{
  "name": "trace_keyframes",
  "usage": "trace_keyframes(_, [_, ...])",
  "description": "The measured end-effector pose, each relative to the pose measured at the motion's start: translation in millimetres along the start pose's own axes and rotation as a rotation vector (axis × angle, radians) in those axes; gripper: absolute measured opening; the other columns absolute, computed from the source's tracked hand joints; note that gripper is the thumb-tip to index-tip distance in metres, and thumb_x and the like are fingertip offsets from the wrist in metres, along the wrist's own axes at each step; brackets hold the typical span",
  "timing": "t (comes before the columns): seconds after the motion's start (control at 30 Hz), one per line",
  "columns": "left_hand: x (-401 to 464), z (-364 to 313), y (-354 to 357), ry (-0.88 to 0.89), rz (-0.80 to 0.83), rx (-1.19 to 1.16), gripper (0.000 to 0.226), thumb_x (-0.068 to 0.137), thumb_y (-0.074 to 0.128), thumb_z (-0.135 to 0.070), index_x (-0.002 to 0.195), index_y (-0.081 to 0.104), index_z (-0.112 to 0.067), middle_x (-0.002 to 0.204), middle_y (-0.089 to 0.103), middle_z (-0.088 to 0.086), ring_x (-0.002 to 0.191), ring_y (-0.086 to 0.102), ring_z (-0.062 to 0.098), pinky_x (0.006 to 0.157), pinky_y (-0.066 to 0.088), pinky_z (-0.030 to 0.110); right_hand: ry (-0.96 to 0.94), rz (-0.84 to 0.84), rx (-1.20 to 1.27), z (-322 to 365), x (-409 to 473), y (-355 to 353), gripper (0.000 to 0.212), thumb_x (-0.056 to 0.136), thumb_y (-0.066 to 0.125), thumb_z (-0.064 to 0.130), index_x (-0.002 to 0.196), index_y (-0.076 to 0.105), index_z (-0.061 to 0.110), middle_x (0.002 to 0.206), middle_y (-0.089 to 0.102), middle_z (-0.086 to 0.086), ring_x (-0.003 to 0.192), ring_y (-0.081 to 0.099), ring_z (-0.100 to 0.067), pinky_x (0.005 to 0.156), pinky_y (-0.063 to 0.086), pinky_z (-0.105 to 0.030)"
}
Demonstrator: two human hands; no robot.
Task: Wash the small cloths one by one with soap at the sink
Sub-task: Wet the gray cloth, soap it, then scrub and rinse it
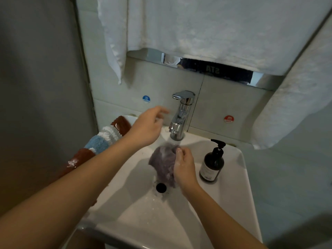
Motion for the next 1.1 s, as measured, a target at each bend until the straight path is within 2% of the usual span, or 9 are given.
trace_keyframes(0.07, [3.5, -18.5, 0.5, 0.069, -0.005, -0.037, 0.045, 0.095, 0.039, 0.003, 0.128, 0.056, -0.022, 0.116, 0.055, -0.002, 0.105, 0.055, 0.013, 0.087, 0.046, 0.027, 0.021, 0.022, -0.023, -0.8, -2.8, 1.7, 0.023, 0.106, 0.034, 0.029, 0.116, 0.049, 0.015, 0.095, 0.059, 0.001, 0.079, 0.055, -0.002, 0.054, 0.042, -0.008])
trace_keyframes(0.17, [6.4, -31.5, 0.4, 0.072, -0.021, -0.149, 0.053, 0.087, 0.036, 0.014, 0.122, 0.058, -0.02, 0.11, 0.055, -0.005, 0.106, 0.056, 0.014, 0.088, 0.051, 0.03, 0.053, 0.015, -0.058, -2.7, -4.3, -0.6, 0.023, 0.106, 0.035, 0.031, 0.114, 0.048, 0.014, 0.093, 0.056, 0.006, 0.08, 0.052, 0.001, 0.056, 0.04, -0.007])
trace_keyframes(0.3, [7.5, -32.1, 0.8, 0.066, -0.006, -0.207, 0.058, 0.086, 0.039, 0.017, 0.123, 0.056, -0.024, 0.113, 0.055, -0.004, 0.106, 0.054, 0.012, 0.088, 0.053, 0.03, 0.078, -0.001, -0.098, -7.6, -1.2, -3.7, 0.029, 0.105, 0.035, 0.033, 0.113, 0.054, 0.012, 0.103, 0.061, -0.003, 0.092, 0.057, -0.013, 0.076, 0.04, -0.026])
trace_keyframes(0.57, [16.3, -34.4, -1.3, 0.072, -0.003, -0.233, 0.07, 0.079, 0.036, 0.023, 0.125, 0.058, -0.025, 0.115, 0.056, -0.004, 0.108, 0.055, 0.013, 0.081, 0.054, 0.028, 0.084, 0.017, -0.109, -9.8, -1.2, -2.2, 0.03, 0.106, 0.035, 0.03, 0.116, 0.054, 0.01, 0.105, 0.06, -0.004, 0.097, 0.055, -0.017, 0.081, 0.039, -0.027])
trace_keyframes(0.7, [22.0, -37.1, -1.6, 0.083, 0.013, -0.235, 0.069, 0.079, 0.036, 0.024, 0.117, 0.057, -0.03, 0.11, 0.056, -0.011, 0.106, 0.056, 0.011, 0.08, 0.054, 0.027, 0.105, 0.038, -0.098, -11.2, -0.6, -0.4, 0.027, 0.105, 0.035, 0.03, 0.115, 0.054, 0.013, 0.106, 0.061, -0.004, 0.098, 0.057, -0.017, 0.084, 0.041, -0.029])
trace_keyframes(0.9, [26.1, -38.0, -1.8, 0.087, 0.022, -0.257, 0.066, 0.081, 0.038, 0.023, 0.117, 0.058, -0.029, 0.11, 0.056, -0.01, 0.104, 0.057, 0.01, 0.082, 0.054, 0.028, 0.12, 0.042, -0.08, -12.1, -0.2, 1.6, 0.025, 0.105, 0.036, 0.031, 0.112, 0.055, 0.016, 0.103, 0.062, -0.001, 0.097, 0.058, -0.015, 0.085, 0.045, -0.03])
trace_keyframes(1.03, [21.2, -32.5, -2.8, 0.1, -0.009, -0.256, 0.064, 0.08, 0.037, 0.022, 0.119, 0.059, -0.024, 0.109, 0.056, -0.009, 0.101, 0.056, 0.008, 0.078, 0.051, 0.021, 0.129, 0.033, -0.09, -14.2, 0.8, 2.7, 0.024, 0.104, 0.037, 0.033, 0.104, 0.056, 0.016, 0.098, 0.063, -0.004, 0.094, 0.061, -0.019, 0.091, 0.051, -0.041])
trace_keyframes(1.1, [10.0, -9.1, 4.1, 0.046, -0.079, -0.294, 0.057, 0.079, 0.037, 0.023, 0.113, 0.06, -0.017, 0.103, 0.058, -0.007, 0.096, 0.056, 0.012, 0.074, 0.047, 0.019, 0.12, 0.016, -0.062, -13.1, 1.8, 3.0, 0.023, 0.104, 0.04, 0.032, 0.096, 0.056, 0.018, 0.096, 0.065, -0.008, 0.093, 0.063, -0.024, 0.09, 0.052, -0.046])
Point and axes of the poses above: each hand's wrist, its own x-axis towards the middle knuckle, its own y-axis out of the palm, z = x × y, the point moved 3 cm from there along x, towards the middle knuckle
